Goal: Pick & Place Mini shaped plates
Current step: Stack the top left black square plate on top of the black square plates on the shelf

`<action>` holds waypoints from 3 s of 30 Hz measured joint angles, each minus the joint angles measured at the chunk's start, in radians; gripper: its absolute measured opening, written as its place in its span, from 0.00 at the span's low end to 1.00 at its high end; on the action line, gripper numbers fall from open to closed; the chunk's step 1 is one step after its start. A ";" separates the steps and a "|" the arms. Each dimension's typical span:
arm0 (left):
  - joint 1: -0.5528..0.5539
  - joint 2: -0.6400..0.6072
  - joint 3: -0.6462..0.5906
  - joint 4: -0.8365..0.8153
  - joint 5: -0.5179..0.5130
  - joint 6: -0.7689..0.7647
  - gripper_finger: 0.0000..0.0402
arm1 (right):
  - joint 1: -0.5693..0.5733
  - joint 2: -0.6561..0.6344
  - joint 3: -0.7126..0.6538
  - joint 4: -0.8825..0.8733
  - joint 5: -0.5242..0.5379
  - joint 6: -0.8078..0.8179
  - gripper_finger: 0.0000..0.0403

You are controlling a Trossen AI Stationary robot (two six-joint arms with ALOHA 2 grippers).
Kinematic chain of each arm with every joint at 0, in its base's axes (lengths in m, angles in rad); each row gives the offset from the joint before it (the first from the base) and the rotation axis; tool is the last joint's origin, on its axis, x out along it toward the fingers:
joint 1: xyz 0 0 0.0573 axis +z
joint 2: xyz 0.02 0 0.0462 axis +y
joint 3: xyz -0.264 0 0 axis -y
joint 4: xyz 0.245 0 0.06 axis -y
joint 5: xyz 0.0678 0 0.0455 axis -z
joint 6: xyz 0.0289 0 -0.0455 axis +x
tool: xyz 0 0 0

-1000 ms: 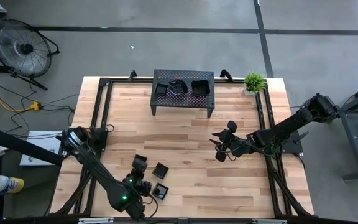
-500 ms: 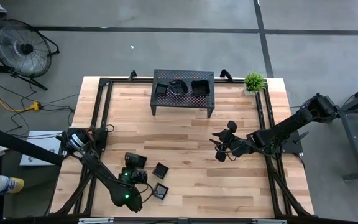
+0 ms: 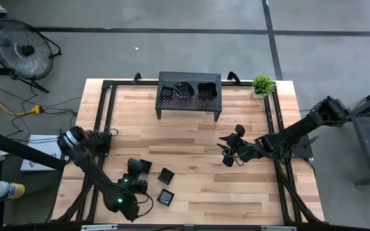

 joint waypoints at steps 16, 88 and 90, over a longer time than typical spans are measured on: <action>-0.042 -0.329 -0.425 0.490 0.061 0.091 0.43 | 0.000 0.000 0.000 0.004 0.000 0.000 0.32; 0.171 -0.199 -0.311 0.511 0.344 0.088 0.43 | 0.000 0.000 0.000 0.024 0.022 -0.019 0.32; 0.175 -0.195 -0.312 0.507 0.348 0.101 0.43 | 0.000 0.000 0.000 0.024 0.022 -0.019 0.32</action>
